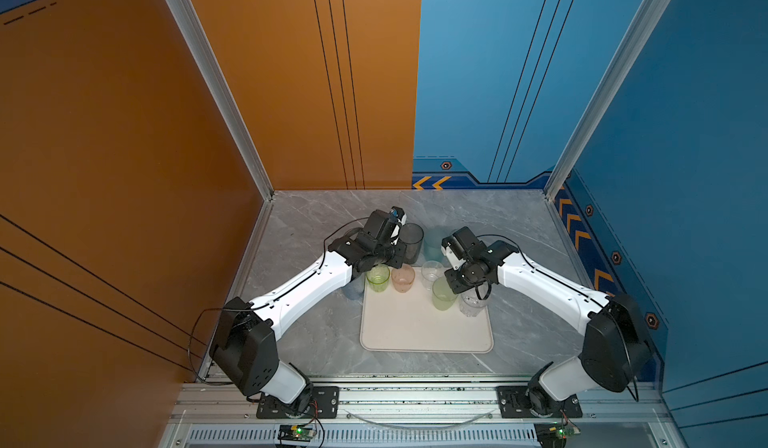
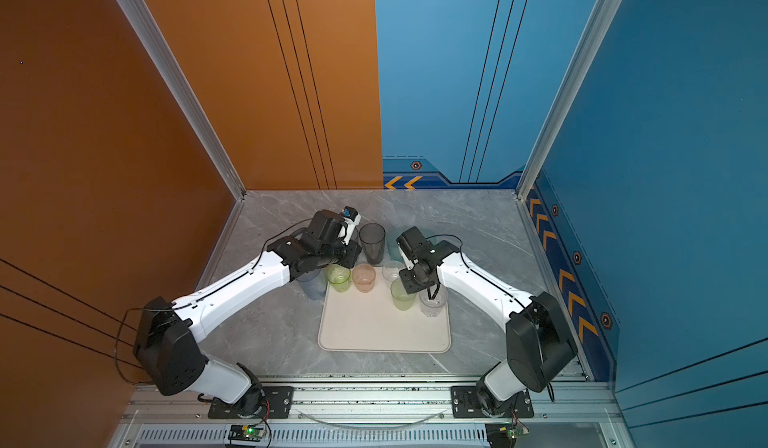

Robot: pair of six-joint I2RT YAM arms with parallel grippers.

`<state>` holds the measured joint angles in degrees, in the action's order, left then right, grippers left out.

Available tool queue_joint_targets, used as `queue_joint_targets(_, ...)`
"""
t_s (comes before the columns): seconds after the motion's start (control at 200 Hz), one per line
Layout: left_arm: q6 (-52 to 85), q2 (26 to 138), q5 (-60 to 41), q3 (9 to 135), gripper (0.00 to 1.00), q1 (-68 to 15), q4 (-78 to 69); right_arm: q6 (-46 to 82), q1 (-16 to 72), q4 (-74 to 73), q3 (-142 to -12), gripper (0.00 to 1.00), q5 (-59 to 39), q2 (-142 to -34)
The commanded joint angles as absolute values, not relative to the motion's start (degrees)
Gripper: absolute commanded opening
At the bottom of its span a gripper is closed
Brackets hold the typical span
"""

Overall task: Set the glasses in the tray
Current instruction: 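Lower the green cup onto the tray beside the faceted glass with the right gripper, then open the right gripper and raise it off the green cup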

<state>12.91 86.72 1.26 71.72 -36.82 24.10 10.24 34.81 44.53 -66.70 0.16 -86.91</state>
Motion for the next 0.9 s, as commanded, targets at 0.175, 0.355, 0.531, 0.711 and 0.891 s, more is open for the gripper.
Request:
queue_joint_targets(0.175, 11.3, 84.9, 4.9, 72.3, 0.21, -37.7, 26.0, 10.6, 34.1, 45.7, -67.5, 0.34, 0.3, -81.2)
queue_joint_targets(0.355, 10.7, 84.4, 5.7, 72.2, 0.21, -38.2, 26.0, 13.2, 31.4, 42.8, -66.4, 0.35, 2.2, -75.2)
queue_joint_targets(0.531, 10.2, 84.6, 6.3, 72.8, 0.20, -39.5, 26.0, 16.0, 25.2, 40.7, -65.5, 0.36, 3.6, -70.8)
queue_joint_targets(0.711, 9.5, 85.4, 6.3, 74.1, 0.21, -41.3, 26.3, 16.1, 17.7, 42.0, -69.0, 0.34, 1.4, -73.1)
queue_joint_targets(0.891, 8.1, 87.8, 7.2, 77.6, 0.21, -43.6, 28.2, 15.0, 13.7, 42.3, -72.8, 0.33, -2.2, -78.1)
